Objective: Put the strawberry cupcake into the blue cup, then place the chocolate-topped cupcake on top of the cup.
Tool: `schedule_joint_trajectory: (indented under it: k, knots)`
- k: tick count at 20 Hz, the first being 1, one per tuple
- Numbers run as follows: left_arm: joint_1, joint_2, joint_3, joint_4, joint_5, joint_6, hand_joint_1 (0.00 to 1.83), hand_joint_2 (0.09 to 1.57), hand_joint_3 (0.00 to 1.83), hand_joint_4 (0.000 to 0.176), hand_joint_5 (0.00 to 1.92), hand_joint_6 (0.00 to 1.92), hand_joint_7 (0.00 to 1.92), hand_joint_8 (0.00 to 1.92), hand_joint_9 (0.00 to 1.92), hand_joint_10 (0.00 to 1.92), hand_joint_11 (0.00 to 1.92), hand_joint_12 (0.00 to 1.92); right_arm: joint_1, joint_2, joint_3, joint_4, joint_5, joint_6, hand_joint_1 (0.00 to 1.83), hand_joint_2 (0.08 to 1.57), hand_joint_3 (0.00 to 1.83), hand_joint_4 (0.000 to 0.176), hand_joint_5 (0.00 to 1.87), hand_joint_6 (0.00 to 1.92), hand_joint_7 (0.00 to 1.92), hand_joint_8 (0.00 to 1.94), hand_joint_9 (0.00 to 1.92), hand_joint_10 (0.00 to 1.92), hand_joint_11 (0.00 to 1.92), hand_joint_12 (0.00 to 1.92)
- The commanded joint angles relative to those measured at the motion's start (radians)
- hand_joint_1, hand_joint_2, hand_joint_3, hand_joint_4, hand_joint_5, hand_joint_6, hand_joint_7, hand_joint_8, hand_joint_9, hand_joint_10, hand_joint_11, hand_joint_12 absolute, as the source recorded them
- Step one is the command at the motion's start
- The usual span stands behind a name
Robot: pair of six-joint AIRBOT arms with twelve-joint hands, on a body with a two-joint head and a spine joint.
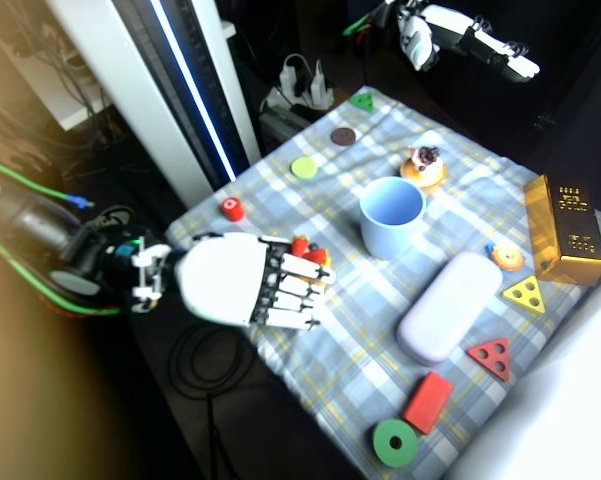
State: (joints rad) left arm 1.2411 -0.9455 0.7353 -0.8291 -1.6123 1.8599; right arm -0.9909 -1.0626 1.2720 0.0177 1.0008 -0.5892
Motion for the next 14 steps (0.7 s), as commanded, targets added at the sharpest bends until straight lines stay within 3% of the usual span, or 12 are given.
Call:
schedule_joint_trajectory:
  k: [1, 2, 3, 4, 5, 6, 7, 9, 10, 11, 12, 14]
  knots:
    - [-0.003, 0.004, 0.003, 0.041, -0.116, -0.005, 0.0, 0.83, 0.0, 0.056, 0.18, 0.0, 0.12, 0.0, 0.0, 0.0, 0.0, 0.0, 0.019, 0.006, 0.002, 0.011, 0.129, 0.019, 1.21, 1.13, 0.0, 0.006, 0.87, 1.13, 1.03, 0.91, 1.06, 0.01, 0.54, 0.81]
    - [-0.003, 0.004, 0.003, 0.041, -0.116, -0.005, 0.0, 0.83, 0.0, 0.069, 0.17, 0.0, 0.12, 0.0, 0.0, 0.0, 0.0, 0.0, 0.026, 0.01, 0.002, 0.007, 0.129, 0.022, 1.21, 1.14, 0.0, 0.013, 0.88, 1.15, 1.03, 0.9, 1.06, 0.01, 0.56, 0.82]
    - [-0.003, 0.004, 0.003, 0.041, -0.113, -0.005, 0.0, 0.83, 0.0, 0.064, 0.18, 0.0, 0.12, 0.0, 0.0, 0.0, 0.0, 0.0, 0.036, 0.016, 0.001, 0.001, 0.129, 0.028, 1.2, 1.14, 0.0, 0.016, 0.87, 1.15, 1.02, 0.92, 1.05, 0.0, 0.49, 0.85]
    - [-0.003, 0.004, 0.004, 0.041, -0.111, -0.005, 0.0, 0.83, 0.0, 0.064, 0.18, 0.0, 0.13, 0.0, 0.0, 0.0, 0.0, 0.0, 0.045, 0.02, 0.001, -0.008, 0.129, 0.039, 1.09, 1.15, 0.0, 0.002, 0.91, 1.09, 1.01, 0.37, 1.02, 0.01, 0.42, 0.92]
    - [-0.003, 0.005, 0.005, 0.041, -0.109, -0.005, 0.0, 0.83, 0.0, 0.071, 0.18, 0.0, 0.13, 0.0, 0.0, 0.0, 0.0, 0.0, 0.056, 0.025, 0.003, -0.019, 0.129, 0.058, 1.1, 1.16, 0.0, 0.0, 0.91, 1.09, 1.06, 0.13, 1.04, 0.01, 0.44, 0.96]
    - [-0.004, 0.007, 0.006, 0.041, -0.107, -0.005, 0.0, 0.83, 0.0, 0.08, 0.18, 0.0, 0.13, 0.0, 0.0, 0.0, 0.0, 0.0, 0.067, 0.029, 0.005, -0.029, 0.129, 0.076, 1.19, 1.12, 0.0, 0.011, 0.96, 1.03, 1.07, 0.68, 1.05, 0.01, 0.49, 0.86]
    - [-0.005, 0.009, 0.006, 0.042, -0.104, -0.005, 0.0, 0.83, 0.0, 0.082, 0.18, 0.0, 0.13, 0.0, 0.0, 0.0, 0.0, 0.0, 0.08, 0.034, 0.006, -0.039, 0.129, 0.088, 1.09, 1.15, 0.0, 0.0, 0.9, 1.1, 0.95, 0.3, 0.95, 0.0, 0.45, 0.78]
    - [-0.006, 0.011, 0.006, 0.042, -0.1, -0.005, 0.0, 0.86, 0.01, 0.064, 0.19, 0.01, 0.13, 0.0, 0.0, 0.0, 0.0, 0.0, 0.098, 0.044, 0.006, -0.053, 0.129, 0.095, 1.11, 1.17, 0.0, 0.0, 0.86, 1.15, 1.03, 0.05, 0.99, 0.01, 0.56, 0.75]
    - [-0.008, 0.012, 0.007, 0.043, -0.096, -0.004, 0.0, 0.86, 0.01, 0.055, 0.19, 0.01, 0.13, 0.0, 0.0, 0.0, 0.0, 0.0, 0.111, 0.05, 0.006, -0.064, 0.129, 0.105, 1.19, 1.13, 0.01, 0.0, 0.89, 1.09, 1.03, 0.76, 1.05, 0.01, 0.66, 0.77]
    - [-0.009, 0.012, 0.008, 0.044, -0.093, -0.004, 0.0, 0.87, 0.01, 0.053, 0.18, 0.0, 0.12, 0.0, 0.0, 0.0, 0.0, 0.0, 0.121, 0.055, 0.006, -0.074, 0.128, 0.115, 1.2, 1.15, 0.0, 0.008, 0.85, 1.18, 0.99, 0.94, 1.06, 0.01, 0.7, 0.74]
    - [-0.01, 0.012, 0.009, 0.046, -0.088, -0.004, 0.0, 0.88, 0.01, 0.049, 0.19, 0.0, 0.12, 0.0, 0.0, 0.0, 0.0, 0.0, 0.134, 0.06, 0.006, -0.086, 0.128, 0.126, 1.19, 1.17, 0.0, 0.0, 0.78, 1.28, 0.96, 1.01, 1.09, 0.01, 0.75, 0.71]
    - [-0.011, 0.011, 0.01, 0.047, -0.087, -0.004, 0.0, 0.85, 0.0, 0.053, 0.19, 0.0, 0.13, 0.01, 0.0, 0.0, 0.0, 0.0, 0.143, 0.063, 0.006, -0.094, 0.128, 0.128, 1.21, 1.15, 0.0, 0.0, 0.82, 1.19, 1.01, 0.98, 1.15, 0.01, 0.83, 0.73]
